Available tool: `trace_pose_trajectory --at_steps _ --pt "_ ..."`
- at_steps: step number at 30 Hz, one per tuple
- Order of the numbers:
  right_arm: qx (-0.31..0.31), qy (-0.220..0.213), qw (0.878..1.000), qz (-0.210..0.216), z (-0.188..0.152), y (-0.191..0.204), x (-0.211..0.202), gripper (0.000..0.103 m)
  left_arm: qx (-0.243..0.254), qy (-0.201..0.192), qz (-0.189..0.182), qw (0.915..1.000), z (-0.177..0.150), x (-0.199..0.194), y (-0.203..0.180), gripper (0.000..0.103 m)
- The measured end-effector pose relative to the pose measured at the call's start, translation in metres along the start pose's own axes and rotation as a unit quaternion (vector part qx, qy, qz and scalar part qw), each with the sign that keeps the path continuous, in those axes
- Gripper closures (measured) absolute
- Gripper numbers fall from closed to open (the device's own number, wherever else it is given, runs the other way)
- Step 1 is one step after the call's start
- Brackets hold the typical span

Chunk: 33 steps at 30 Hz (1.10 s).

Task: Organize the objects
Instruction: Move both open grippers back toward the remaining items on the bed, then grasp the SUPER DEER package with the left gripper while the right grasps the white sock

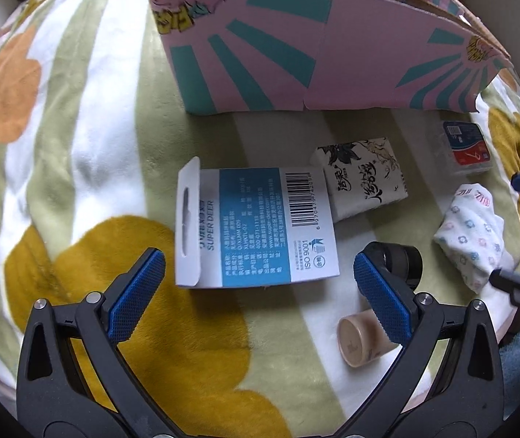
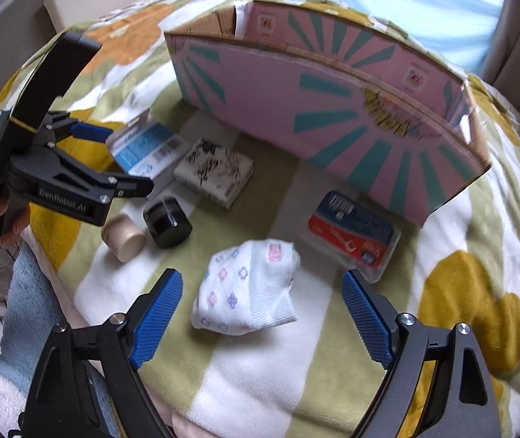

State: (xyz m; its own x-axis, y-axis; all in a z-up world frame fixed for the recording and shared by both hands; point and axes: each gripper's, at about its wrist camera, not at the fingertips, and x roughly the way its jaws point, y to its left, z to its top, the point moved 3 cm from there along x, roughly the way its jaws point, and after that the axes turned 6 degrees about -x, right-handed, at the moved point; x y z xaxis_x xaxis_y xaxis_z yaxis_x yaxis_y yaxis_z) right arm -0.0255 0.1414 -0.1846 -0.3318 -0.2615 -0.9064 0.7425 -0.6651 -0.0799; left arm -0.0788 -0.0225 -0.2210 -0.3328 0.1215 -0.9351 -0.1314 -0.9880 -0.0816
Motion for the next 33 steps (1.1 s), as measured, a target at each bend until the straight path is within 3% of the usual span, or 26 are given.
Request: trace_pose_trajectory --at_steps 10,19,33 --pt "-0.01 0.016 1.0 0.004 -0.007 0.005 0.016 0.018 -0.005 0.011 -0.008 0.9999 0.004 0.011 0.0 0.0" --pt "-0.022 0.029 0.999 0.01 -0.008 0.007 0.023 0.043 0.01 0.015 0.009 0.9998 0.0 0.014 0.002 0.015" --pt "-0.022 0.031 0.999 0.012 -0.01 0.004 0.015 0.053 0.014 -0.001 -0.001 0.9999 -0.009 -0.006 0.01 0.016"
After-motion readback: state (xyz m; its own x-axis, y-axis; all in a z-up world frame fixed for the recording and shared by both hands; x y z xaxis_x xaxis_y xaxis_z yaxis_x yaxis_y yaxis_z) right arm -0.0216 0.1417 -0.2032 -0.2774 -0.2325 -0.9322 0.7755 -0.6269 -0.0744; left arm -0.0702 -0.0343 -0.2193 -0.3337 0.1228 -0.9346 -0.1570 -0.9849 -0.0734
